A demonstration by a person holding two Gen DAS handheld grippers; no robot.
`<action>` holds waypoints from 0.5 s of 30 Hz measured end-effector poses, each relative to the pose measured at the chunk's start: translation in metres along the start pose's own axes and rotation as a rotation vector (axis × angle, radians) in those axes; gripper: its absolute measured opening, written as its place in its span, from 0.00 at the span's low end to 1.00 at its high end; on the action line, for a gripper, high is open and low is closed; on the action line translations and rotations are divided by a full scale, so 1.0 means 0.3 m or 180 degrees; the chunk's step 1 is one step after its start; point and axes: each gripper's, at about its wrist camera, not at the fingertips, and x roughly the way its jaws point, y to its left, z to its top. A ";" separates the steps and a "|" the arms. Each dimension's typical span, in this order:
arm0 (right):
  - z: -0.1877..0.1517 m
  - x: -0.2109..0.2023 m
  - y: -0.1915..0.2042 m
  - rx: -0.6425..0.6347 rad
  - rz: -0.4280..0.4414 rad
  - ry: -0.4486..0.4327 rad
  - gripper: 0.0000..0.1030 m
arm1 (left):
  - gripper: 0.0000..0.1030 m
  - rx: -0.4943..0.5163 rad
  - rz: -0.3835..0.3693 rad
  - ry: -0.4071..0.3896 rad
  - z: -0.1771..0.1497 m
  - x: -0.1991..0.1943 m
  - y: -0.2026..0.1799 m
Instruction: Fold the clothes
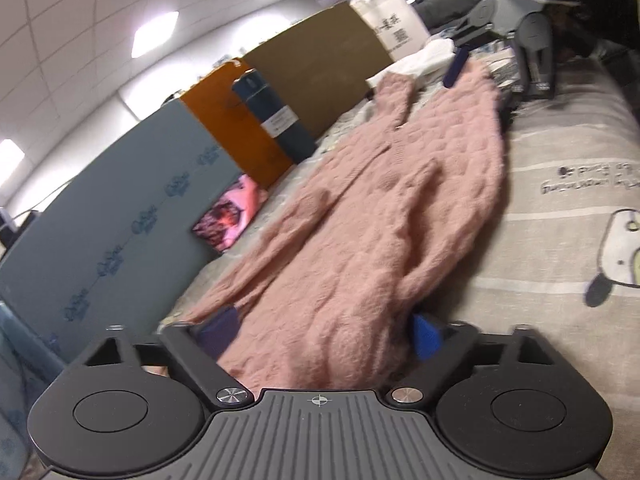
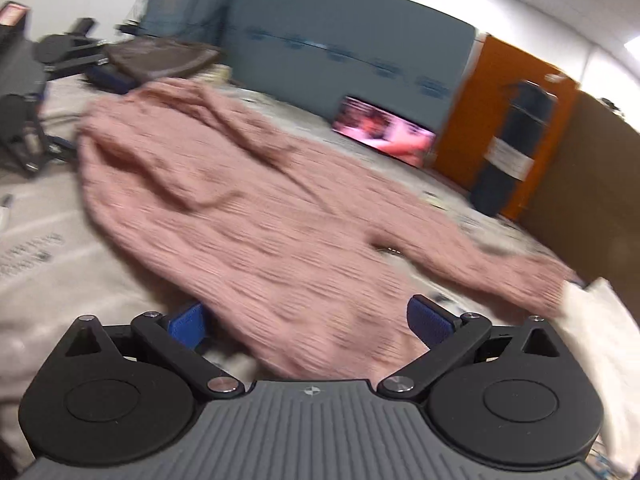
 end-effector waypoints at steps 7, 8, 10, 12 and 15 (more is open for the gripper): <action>0.010 -0.005 -0.082 0.0152 0.0314 -0.0250 0.21 | 0.26 -0.0260 -0.0115 -0.0074 -0.017 0.024 0.053; 0.022 -0.003 -0.098 0.0190 0.0332 -0.0324 0.19 | 0.26 -0.0290 -0.0051 -0.0099 -0.015 0.027 0.067; 0.063 0.013 -0.132 0.0200 0.0345 -0.0452 0.18 | 0.25 -0.0340 0.0024 -0.0149 -0.008 0.032 0.105; 0.111 0.037 -0.164 0.0168 0.0352 -0.0544 0.17 | 0.24 -0.0375 0.0094 -0.0196 -0.001 0.037 0.149; 0.181 0.091 -0.212 0.0116 0.0419 -0.0612 0.16 | 0.24 -0.0402 0.0164 -0.0211 0.007 0.063 0.218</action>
